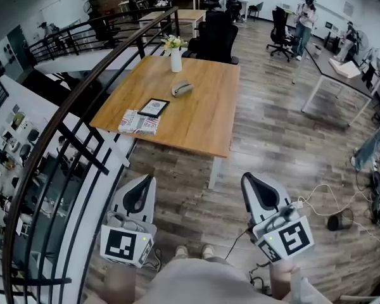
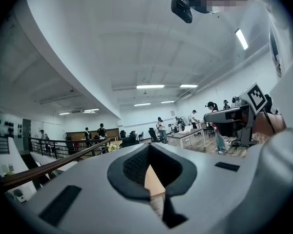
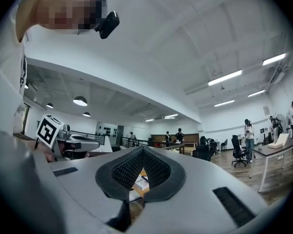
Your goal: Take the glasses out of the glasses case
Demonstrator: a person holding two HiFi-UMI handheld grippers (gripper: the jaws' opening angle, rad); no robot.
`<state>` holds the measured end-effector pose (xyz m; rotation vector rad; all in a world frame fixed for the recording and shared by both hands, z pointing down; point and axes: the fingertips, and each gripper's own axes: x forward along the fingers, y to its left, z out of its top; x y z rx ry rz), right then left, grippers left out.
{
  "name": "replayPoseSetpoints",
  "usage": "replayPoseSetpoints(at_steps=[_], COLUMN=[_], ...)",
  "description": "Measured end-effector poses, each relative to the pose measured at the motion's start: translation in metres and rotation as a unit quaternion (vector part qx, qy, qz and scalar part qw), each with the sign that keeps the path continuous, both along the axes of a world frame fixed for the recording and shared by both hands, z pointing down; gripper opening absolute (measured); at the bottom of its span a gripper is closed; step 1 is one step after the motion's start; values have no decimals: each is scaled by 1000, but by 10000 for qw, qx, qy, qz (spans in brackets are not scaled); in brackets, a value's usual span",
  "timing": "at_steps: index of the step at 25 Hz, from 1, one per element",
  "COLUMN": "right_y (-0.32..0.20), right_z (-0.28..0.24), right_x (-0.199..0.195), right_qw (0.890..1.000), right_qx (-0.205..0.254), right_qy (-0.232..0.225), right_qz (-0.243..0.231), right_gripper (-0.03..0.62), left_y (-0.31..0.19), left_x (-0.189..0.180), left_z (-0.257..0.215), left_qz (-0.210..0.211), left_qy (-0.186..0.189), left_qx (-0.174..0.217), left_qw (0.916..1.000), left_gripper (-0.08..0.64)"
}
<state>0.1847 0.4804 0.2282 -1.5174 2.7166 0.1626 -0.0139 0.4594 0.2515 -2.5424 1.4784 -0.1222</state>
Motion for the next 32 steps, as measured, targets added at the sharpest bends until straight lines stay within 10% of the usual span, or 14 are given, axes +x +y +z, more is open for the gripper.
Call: replayPoseSetpoints(at_steps=[8, 12, 32], right_y=[-6, -8, -79], right_z=[-3, -6, 40], right_x=[23, 38, 55], right_qw=[9991, 9979, 9990], right_qx=[-23, -7, -133], right_qy=[-403, -633, -383], right_qz=[110, 132, -167], right_gripper=[43, 218, 219], left_y=[-1, -3, -70], left_x=[16, 27, 45], left_z=[-4, -7, 31], left_qz=[40, 66, -227], left_qy=[37, 12, -106], left_qx=[17, 68, 97], left_qw=[10000, 10000, 9996], left_gripper=[15, 15, 15])
